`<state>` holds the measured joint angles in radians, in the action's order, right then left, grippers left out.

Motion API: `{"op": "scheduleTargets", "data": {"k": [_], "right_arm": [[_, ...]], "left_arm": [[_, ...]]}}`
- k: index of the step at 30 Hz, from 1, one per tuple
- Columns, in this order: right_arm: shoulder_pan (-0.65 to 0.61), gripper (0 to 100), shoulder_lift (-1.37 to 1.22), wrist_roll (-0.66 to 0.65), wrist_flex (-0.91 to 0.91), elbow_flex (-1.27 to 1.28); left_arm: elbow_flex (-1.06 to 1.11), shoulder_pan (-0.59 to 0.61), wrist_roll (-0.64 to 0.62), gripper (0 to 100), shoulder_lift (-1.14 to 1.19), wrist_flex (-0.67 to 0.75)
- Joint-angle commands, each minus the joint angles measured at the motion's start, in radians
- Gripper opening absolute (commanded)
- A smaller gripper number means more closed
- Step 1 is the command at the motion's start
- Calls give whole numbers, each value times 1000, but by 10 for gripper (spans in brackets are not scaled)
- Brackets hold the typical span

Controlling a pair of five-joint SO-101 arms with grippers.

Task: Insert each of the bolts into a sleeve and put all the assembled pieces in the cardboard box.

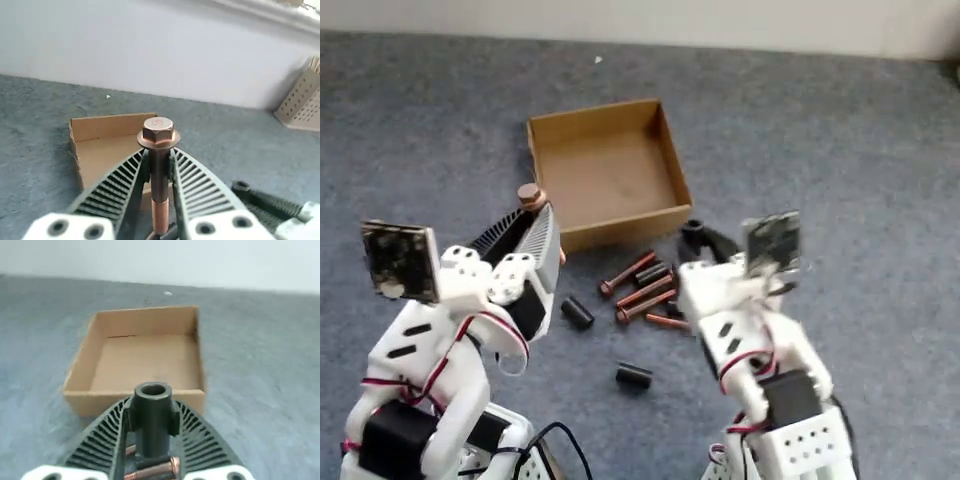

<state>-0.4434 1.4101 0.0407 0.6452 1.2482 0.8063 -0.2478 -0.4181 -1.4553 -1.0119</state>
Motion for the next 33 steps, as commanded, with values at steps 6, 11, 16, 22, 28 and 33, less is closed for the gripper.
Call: {"op": "scheduleTargets", "data": {"k": [6, 11, 16, 22, 28, 33], "right_arm": [[-208, 5, 275, -141, -182, 265], [-257, 5, 418, -204, -183, 366], [-277, 5, 421, -209, -213, 415], [-275, 5, 426, -210, -243, 429], [-260, 5, 426, -210, -278, 432], [-262, 5, 426, -212, -278, 435]], "left_arm": [[171, -2, -104, 6, -58, 267], [257, -4, -143, 6, -101, 353], [328, -76, -150, 6, -128, 359], [395, -194, -149, 6, -171, 361], [429, -249, -149, 6, -189, 364], [444, -228, -147, 6, -185, 427]]}}
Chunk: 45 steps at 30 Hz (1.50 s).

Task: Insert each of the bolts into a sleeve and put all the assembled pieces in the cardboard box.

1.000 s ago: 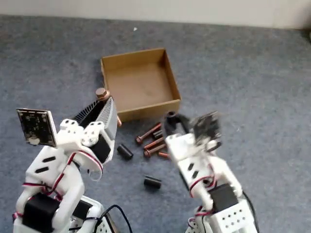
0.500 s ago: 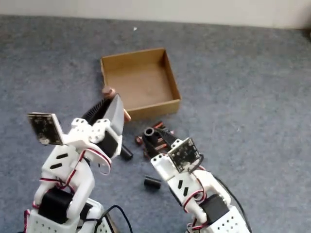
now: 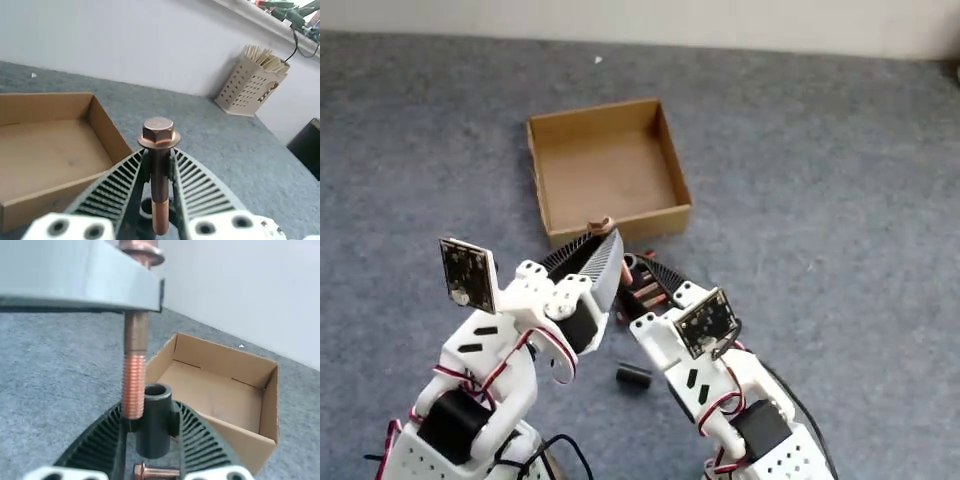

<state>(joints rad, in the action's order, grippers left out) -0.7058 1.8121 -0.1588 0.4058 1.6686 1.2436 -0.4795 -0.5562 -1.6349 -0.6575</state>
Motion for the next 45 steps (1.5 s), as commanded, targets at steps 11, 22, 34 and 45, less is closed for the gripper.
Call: {"op": "scheduleTargets", "data": {"k": [11, 22, 34, 45], "right_arm": [[1, 5, 24, -12, -39, 16], [1, 5, 24, -14, -39, 18], [-1, 5, 24, -51, -38, 18], [2, 5, 24, -52, -38, 19]], "left_arm": [[93, 61, -9, 6, -12, 221], [73, 61, -9, 6, -13, 222], [85, 61, -9, 6, -2, 226], [223, 53, 66, 6, -13, 417]]}}
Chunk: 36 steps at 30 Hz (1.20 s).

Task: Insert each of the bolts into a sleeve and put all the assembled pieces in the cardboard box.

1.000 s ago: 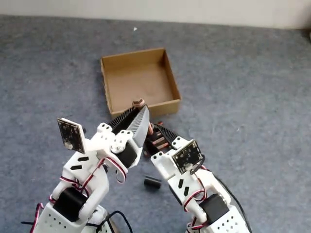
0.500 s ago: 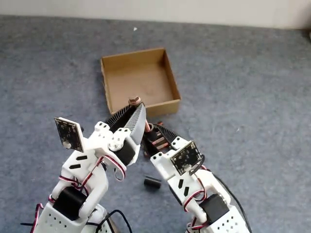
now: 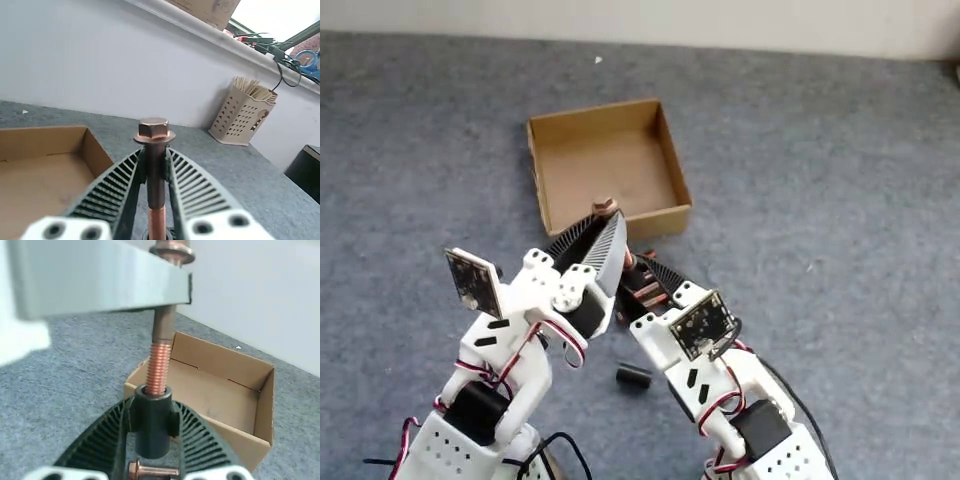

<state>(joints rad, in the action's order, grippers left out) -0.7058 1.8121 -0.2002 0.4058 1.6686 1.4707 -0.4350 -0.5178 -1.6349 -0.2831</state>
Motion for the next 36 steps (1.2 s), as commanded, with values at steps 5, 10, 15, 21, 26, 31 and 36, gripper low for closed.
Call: {"op": "scheduleTargets", "data": {"k": [5, 10, 15, 21, 26, 31, 36], "right_arm": [[5, 5, 24, -6, -38, 19], [7, 5, 24, -6, -38, 19], [7, 5, 24, -6, -38, 21], [27, 5, 24, -5, -41, 38], [38, 5, 24, -5, -42, 39], [38, 5, 24, -5, -42, 41], [39, 5, 24, -5, -41, 42]], "left_arm": [[-19, -4, 35, 6, -27, -20], [-27, -102, 104, 6, -168, -193], [-30, -122, 120, 6, -186, -244], [-35, -122, 130, 8, -180, -322], [-33, -124, 276, 33, -180, -399], [-35, -122, 292, 211, -180, -476], [-76, -122, 292, 230, -180, -551]]}}
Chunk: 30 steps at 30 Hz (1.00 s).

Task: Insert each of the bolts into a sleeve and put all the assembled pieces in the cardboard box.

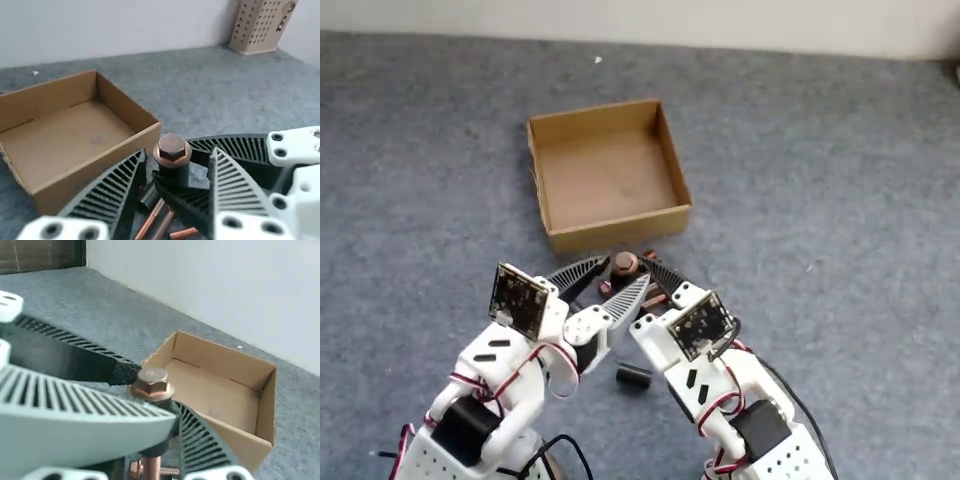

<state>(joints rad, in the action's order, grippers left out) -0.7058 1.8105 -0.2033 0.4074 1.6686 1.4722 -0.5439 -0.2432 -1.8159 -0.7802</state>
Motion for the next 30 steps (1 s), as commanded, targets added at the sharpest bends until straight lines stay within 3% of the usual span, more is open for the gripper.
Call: {"op": "scheduleTargets", "data": {"k": [1, 7, 12, 16, 22, 28, 30], "right_arm": [[39, 5, 25, -2, -41, 42], [116, 5, 25, -2, -41, 90], [163, 5, 24, -2, -41, 104], [200, 5, 22, -2, -39, 104], [205, 5, 22, -2, -39, 104], [205, 5, 22, -2, -18, 104], [205, 5, 22, -2, -18, 104]], "left_arm": [[-93, -13, 17, 230, 1, -72], [-185, 12, 17, 231, 1, -173], [-208, 208, 31, 231, 1, -189], [-157, 374, 114, 231, 1, -184], [-45, 536, 117, 226, 1, -183], [48, 564, 120, 8, 1, -183], [79, 562, 117, 21, 1, -183]]}}
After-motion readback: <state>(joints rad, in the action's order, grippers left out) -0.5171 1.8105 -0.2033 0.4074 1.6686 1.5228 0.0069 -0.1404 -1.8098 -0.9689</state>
